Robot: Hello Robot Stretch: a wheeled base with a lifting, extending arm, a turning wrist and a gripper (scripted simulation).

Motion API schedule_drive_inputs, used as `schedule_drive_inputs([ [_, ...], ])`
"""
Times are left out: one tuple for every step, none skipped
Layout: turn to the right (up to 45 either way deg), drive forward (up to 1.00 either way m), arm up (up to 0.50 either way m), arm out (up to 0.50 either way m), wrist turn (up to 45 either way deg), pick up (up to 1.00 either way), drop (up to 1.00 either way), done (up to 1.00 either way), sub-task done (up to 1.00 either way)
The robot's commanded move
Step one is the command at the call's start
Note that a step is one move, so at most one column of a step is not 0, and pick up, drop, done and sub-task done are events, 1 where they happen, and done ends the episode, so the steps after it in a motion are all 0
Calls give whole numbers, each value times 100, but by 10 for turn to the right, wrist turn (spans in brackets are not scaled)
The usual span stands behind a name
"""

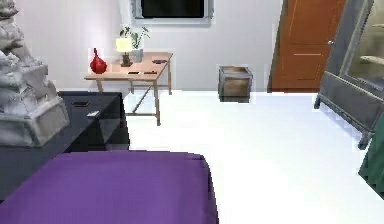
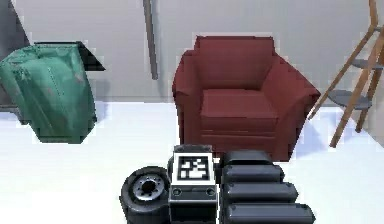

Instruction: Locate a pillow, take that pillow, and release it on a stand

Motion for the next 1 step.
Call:
schedule_drive_inputs([
  [-30, 0, 0, 0, 0, 0, 0, 0, 0],
])
